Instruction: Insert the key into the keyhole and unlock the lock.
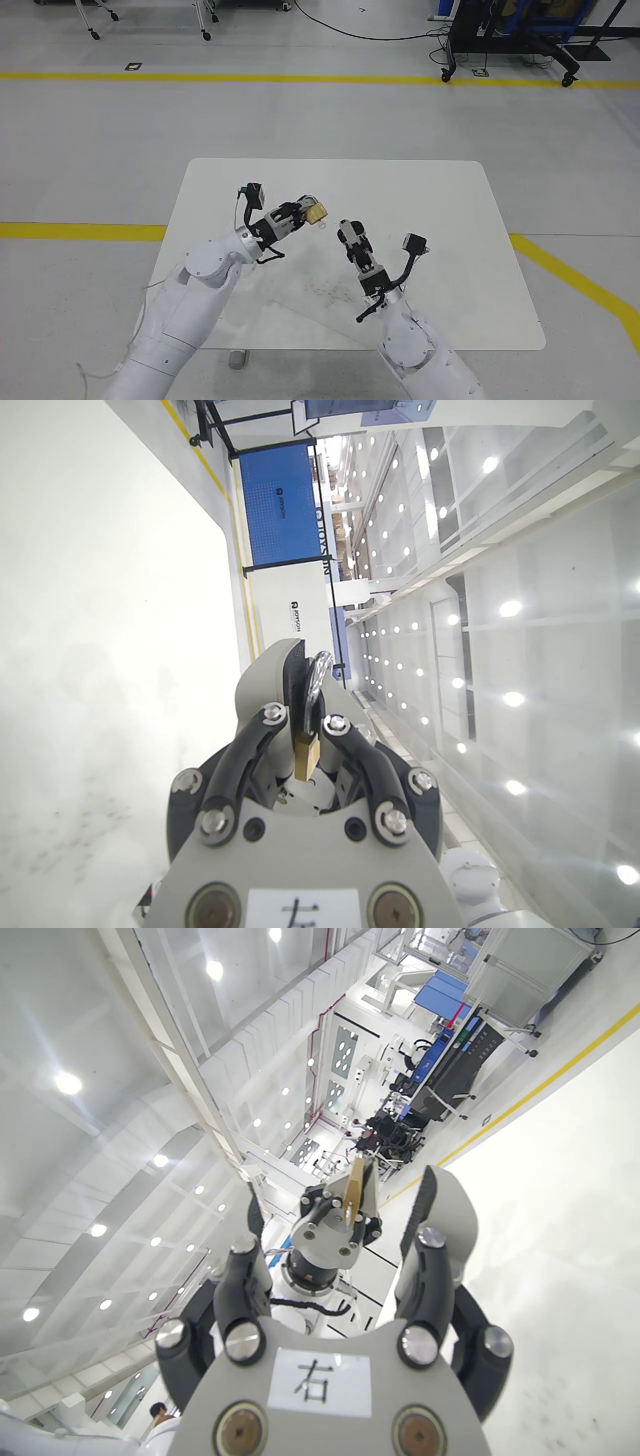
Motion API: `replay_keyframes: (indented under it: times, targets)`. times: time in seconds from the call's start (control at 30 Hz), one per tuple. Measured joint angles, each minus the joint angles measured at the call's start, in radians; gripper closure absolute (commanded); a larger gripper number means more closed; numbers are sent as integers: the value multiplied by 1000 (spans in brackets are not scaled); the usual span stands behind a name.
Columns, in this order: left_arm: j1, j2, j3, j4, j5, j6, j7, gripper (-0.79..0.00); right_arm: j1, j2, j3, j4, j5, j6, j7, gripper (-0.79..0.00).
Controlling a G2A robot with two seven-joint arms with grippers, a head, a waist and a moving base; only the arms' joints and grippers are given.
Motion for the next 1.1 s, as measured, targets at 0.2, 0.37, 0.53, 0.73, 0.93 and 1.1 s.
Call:
replay_keyframes:
  times: [0.2, 0.37, 0.53, 0.73, 0.93, 1.1]
  targets:
    - [-8, -5, -32, 33, -216, 78, -98, 0, -70, 27, 65, -130, 86, -178, 177, -785]
    - [-13, -8, -43, 55, -343, 179, -192, 0, -76, 40, 52, -187, 144, -233, 342, -785]
    - [-19, -7, -48, 74, -413, 260, -268, 0, -30, 38, 17, -168, 145, -207, 402, -785]
    - [-26, -9, -31, 87, -413, 311, -291, 0, 9, 31, -11, -142, 126, -202, 382, -785]
    - [-34, -9, -23, 92, -392, 324, -286, 0, 7, 31, -12, -148, 85, -221, 355, -785]
    - [-34, -7, -20, 91, -385, 330, -302, 0, 32, 23, -17, -117, 11, -160, 295, -785]
